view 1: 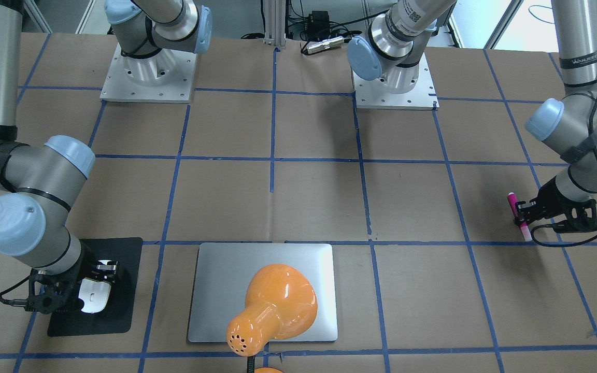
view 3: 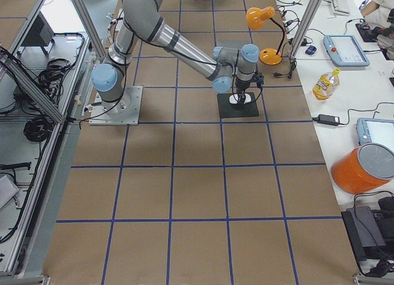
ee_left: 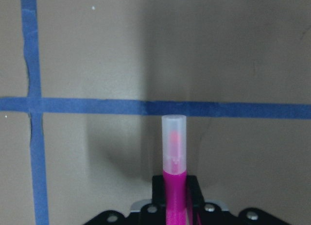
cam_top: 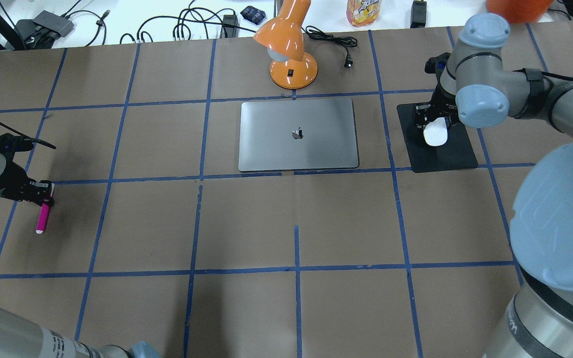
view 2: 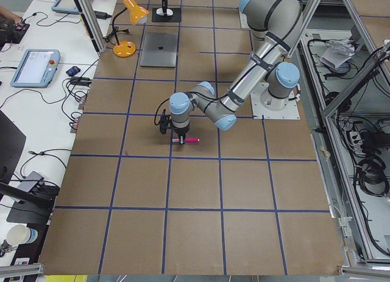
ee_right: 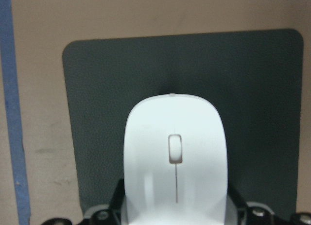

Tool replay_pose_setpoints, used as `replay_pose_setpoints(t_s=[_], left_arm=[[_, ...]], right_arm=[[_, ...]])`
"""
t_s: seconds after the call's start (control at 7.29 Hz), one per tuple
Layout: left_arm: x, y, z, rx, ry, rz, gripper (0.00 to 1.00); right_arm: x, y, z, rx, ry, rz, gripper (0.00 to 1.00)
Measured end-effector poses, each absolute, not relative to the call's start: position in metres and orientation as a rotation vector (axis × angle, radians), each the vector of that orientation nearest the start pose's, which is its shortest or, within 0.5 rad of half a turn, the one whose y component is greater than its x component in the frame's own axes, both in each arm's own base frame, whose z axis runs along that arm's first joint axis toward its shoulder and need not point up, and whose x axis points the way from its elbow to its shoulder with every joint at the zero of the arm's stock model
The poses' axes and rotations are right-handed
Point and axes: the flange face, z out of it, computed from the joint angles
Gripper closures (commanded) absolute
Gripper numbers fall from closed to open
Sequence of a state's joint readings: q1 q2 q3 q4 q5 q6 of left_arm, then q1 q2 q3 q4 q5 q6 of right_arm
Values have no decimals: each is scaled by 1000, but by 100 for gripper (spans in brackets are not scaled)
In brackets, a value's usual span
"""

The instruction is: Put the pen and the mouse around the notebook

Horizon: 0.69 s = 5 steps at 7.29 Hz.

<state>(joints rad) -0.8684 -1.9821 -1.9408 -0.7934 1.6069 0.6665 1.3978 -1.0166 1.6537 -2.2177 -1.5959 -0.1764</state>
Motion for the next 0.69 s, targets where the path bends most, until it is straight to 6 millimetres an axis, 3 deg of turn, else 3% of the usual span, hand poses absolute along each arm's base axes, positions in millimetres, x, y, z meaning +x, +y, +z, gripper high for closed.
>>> replay_pose_setpoints(t_s=[0.14,0.27,0.55,0.69], left_arm=[[255,-503,184,-51,3092,38,100],[255,-509,196,-43,3072,13,100],[250,-521,216,-96,3044,-36,100],[236,-529,221,-182,3039,-60,100]], right_arm=[[18,-652,191,-4,3168,-6,12],[18,-651,189,-2,3169,-2,3],[16,-650,187,3,3170,15,0],[14,-650,188,10,3170,20,0]])
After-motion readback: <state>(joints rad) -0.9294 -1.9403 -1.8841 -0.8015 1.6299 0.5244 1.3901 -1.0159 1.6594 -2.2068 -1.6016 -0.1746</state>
